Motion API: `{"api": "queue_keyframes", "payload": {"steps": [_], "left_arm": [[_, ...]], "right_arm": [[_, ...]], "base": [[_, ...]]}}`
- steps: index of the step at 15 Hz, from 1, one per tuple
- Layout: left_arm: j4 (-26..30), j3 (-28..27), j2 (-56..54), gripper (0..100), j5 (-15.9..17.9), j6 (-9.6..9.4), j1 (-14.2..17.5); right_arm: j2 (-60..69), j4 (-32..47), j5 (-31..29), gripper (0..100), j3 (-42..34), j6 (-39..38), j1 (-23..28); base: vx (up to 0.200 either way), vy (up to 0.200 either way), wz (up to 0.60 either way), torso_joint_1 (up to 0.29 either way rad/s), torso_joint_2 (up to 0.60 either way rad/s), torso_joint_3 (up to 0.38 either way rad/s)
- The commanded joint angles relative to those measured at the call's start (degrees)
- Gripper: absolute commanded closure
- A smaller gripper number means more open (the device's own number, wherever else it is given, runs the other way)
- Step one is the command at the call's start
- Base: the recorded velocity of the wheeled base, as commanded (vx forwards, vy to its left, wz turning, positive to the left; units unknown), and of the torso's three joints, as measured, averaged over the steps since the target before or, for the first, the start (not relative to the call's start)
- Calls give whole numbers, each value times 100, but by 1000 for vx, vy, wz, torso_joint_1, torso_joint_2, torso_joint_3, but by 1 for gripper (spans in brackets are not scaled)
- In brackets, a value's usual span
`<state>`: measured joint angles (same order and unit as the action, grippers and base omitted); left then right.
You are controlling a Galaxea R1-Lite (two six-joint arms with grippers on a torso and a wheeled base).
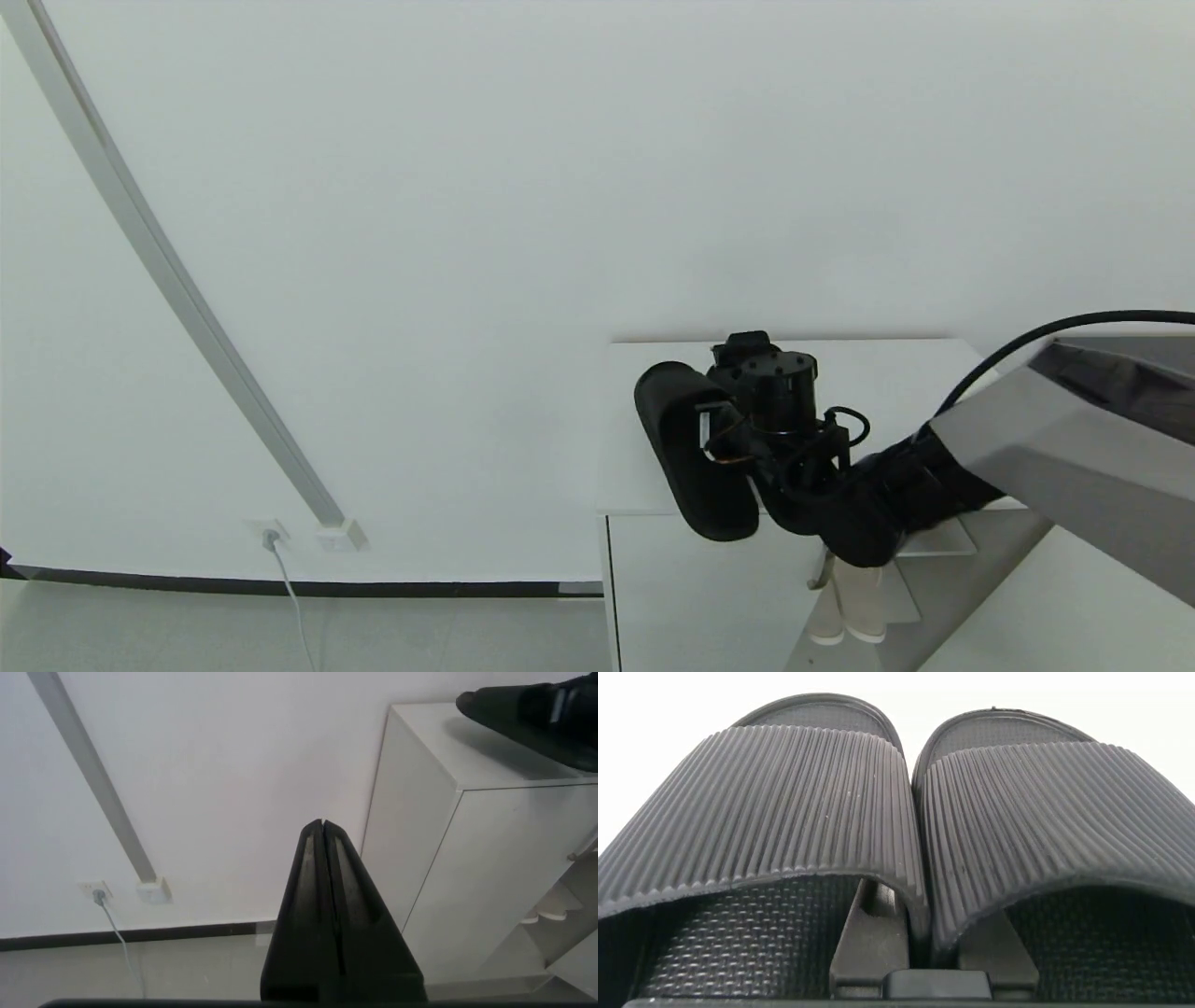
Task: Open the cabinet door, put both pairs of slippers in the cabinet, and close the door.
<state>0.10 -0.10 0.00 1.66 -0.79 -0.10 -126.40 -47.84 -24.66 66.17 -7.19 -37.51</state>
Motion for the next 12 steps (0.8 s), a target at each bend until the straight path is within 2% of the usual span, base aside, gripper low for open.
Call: {"api": "queue_keyframes", "payload": {"steps": [1,4,8,12], "left_arm": [[-1,1,0,100,1,-17,1],[-1,1,0,100,-8,9,1],[-1,1,0,100,-16,9,1],[-1,1,9,100,-8,18,1]], "right_arm": [[1346,-156,128,100,-1326,-10,-406],[2085,-323,163,100,-2433,-45,-652],[2111,-349,181,100,-2583,-54,-758],[2155,-349,172,100,-2697,-54,-854]], "base": [[0,0,0,0,0,0],[0,0,0,0,0,0],[0,0,0,0,0,0],[-200,0,0,7,5,-1]]}}
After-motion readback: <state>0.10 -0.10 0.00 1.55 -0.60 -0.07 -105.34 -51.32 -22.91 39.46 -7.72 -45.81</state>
